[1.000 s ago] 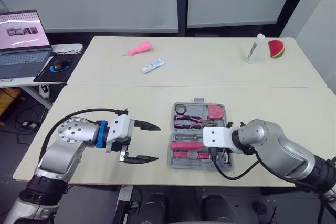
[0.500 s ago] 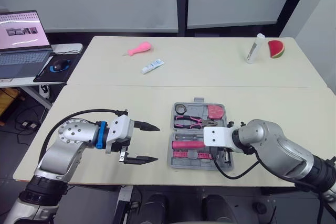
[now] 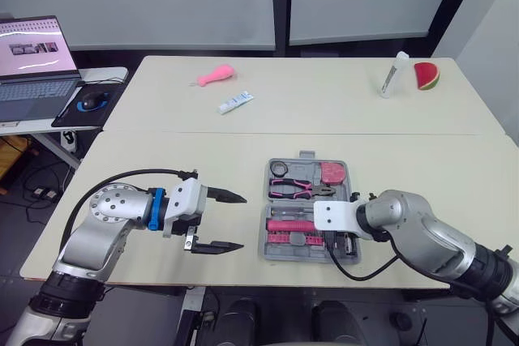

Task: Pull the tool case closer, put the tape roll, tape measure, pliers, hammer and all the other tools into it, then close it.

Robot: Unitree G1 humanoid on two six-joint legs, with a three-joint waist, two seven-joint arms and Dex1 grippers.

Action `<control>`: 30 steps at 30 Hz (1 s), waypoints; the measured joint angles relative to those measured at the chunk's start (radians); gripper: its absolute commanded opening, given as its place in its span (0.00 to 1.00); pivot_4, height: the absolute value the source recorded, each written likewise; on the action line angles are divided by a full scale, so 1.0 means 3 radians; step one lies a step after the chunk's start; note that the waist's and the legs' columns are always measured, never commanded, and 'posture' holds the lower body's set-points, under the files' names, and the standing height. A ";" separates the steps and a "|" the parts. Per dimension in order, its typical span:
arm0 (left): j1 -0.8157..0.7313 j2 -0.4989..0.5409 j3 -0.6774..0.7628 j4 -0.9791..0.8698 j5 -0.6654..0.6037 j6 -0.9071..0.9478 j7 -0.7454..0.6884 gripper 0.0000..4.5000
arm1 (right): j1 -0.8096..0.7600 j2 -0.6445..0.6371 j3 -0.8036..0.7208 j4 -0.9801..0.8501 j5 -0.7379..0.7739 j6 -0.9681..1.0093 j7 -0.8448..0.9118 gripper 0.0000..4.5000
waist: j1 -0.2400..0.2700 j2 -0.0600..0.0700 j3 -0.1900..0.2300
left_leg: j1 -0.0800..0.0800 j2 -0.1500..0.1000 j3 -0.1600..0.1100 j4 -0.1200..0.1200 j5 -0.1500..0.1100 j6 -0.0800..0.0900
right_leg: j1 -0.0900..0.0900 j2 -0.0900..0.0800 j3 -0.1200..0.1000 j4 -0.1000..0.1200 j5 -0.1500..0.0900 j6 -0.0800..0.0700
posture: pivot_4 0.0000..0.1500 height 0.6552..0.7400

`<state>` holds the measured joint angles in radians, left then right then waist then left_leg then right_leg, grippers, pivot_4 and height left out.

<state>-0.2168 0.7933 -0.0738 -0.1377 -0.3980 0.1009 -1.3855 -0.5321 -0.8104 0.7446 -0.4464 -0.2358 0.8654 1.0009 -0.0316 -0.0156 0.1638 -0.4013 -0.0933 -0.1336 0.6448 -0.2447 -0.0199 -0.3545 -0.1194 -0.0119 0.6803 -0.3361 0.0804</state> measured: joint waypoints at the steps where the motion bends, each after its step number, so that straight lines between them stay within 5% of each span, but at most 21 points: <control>1: 0.0000 0.0000 0.0000 0.0000 0.0001 0.0000 0.0000 1.00 | 0.0000 0.0020 0.0000 0.0008 -0.0003 -0.0005 0.0000 0.05 | 0.0000 0.0000 0.0000 | 0.0000 0.0000 0.0000 0.0000 0.0000 0.0000 | 0.0000 0.0000 0.0000 0.0000 0.0000 0.0000 | 1.00 1.00; 8: 0.0009 0.0000 0.0000 -0.0001 0.0008 0.0000 0.0000 1.00 | 0.0016 0.0088 -0.0002 0.0086 -0.0099 -0.0101 -0.0009 0.05 | -0.0004 0.0000 0.0000 | 0.0001 0.0001 0.0000 0.0000 0.0000 0.0000 | 0.0000 0.0002 0.0001 0.0000 0.0000 0.0000 | 1.00 1.00; 10: 0.0025 0.0000 0.0000 -0.0003 0.0008 0.0000 0.0000 1.00 | 0.0030 0.0092 -0.0009 0.0094 -0.0126 -0.0141 -0.0010 0.20 | -0.0005 0.0000 0.0000 | 0.0002 0.0001 0.0000 0.0000 0.0000 0.0000 | 0.0000 0.0002 0.0001 0.0000 0.0000 0.0000 | 1.00 1.00; 14: 0.0032 0.0001 0.0000 -0.0004 0.0010 0.0001 0.0000 1.00 | 0.0050 0.0118 -0.0022 0.0098 -0.0129 -0.0169 -0.0007 0.35 | -0.0001 0.0000 0.0000 | 0.0001 0.0001 -0.0001 0.0000 0.0000 0.0000 | 0.0001 0.0002 0.0000 0.0001 0.0000 0.0000 | 1.00 1.00; 27: -0.0017 -0.0011 -0.0018 0.0008 0.0029 -0.0009 0.0001 1.00 | 0.0335 0.0401 -0.0863 -0.0016 0.0502 -0.0616 0.0012 0.35 | 0.0002 -0.0001 0.0000 | 0.0002 0.0000 -0.0002 0.0000 0.0000 0.0000 | 0.0003 0.0001 0.0000 0.0000 0.0001 0.0000 | 1.00 1.00; 30: -0.0052 -0.0017 -0.0027 0.0047 0.0041 -0.0015 -0.0001 1.00 | 0.0477 0.0548 -0.1107 0.0171 0.0778 -0.0961 0.0011 0.20 | 0.0003 -0.0001 -0.0001 | 0.0003 0.0000 -0.0001 0.0001 0.0000 0.0000 | 0.0004 0.0001 0.0000 0.0000 0.0001 0.0000 | 1.00 1.00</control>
<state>-0.2323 0.7883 -0.0818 -0.1237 -0.3858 0.0962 -1.3857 -0.3889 -0.6461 0.4123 -0.3951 -0.0023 0.5769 1.0041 -0.0307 -0.0160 0.1637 -0.4003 -0.0933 -0.1340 0.6450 -0.2448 -0.0198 -0.3532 -0.1190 -0.0120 0.6804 -0.3359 0.0803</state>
